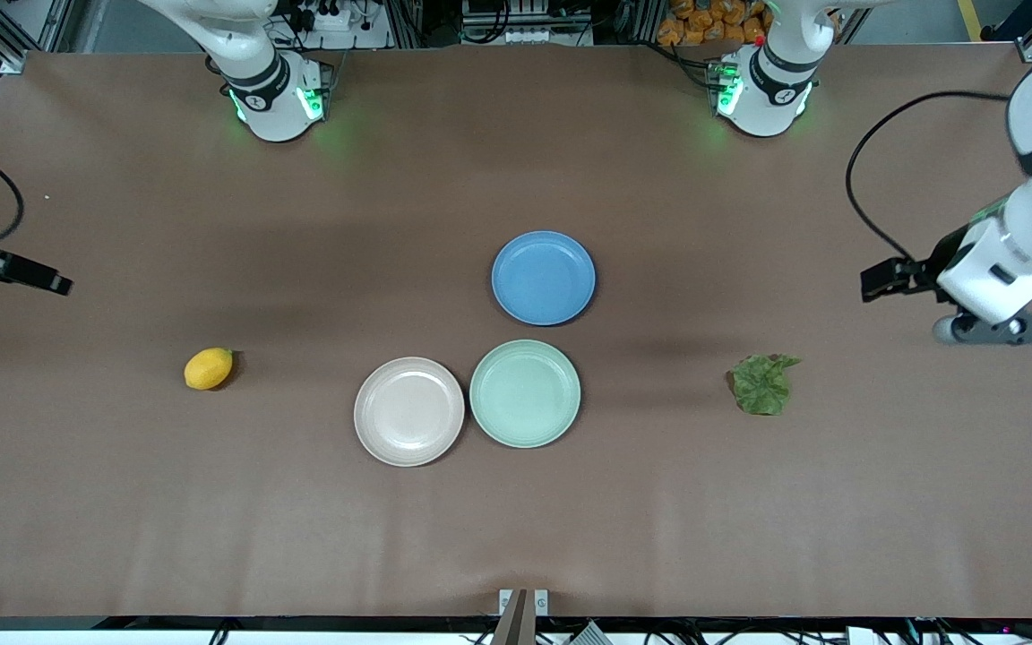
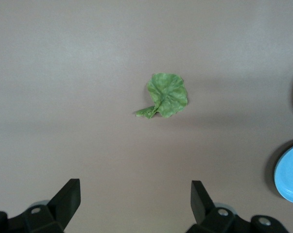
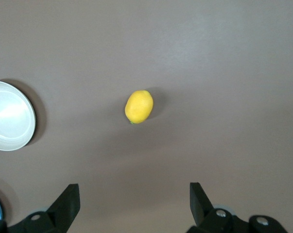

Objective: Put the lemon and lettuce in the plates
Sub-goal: 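Reach the right gripper to the lemon while the left gripper reaches the lettuce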

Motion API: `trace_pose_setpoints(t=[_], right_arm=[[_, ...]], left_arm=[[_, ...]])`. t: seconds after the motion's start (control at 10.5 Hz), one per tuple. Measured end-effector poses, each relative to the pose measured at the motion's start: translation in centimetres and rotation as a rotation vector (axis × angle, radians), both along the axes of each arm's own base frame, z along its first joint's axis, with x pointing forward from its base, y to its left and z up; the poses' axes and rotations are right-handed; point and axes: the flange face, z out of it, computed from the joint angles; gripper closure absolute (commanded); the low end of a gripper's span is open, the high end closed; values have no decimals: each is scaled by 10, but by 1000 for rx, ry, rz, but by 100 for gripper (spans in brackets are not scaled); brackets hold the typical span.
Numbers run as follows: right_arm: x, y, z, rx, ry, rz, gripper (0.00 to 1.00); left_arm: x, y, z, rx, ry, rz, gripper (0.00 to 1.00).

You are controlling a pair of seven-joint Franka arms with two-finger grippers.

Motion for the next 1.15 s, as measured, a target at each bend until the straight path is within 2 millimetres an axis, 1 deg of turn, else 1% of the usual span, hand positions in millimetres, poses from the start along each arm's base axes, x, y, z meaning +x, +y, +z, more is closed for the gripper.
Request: trace_pose_setpoints(t=[0.19,0.29,0.48,0.67,0.86,1.15], right_arm=[[2,0,-39,13,-11,-45,0],[1,2,-53,13,-7,-68,0],[2,8,-70,14,17,-89,0],[4,9,-85,17,42,-90,0],[7,8,-105,22,76,-90,0],[10,7,-120,23,96,-93,0]], left_arm=[[13,-1,-29,-2,15,-1,0],[19,-2,-42,-4,17,-2,0],[28,-3,-65,-6,24,-2,0],[35,-4,-88,-10,18,-4,0],[35,-9,-123,-16,-20,-5,0],[24,-19,-182,-25,-68,-9,0]])
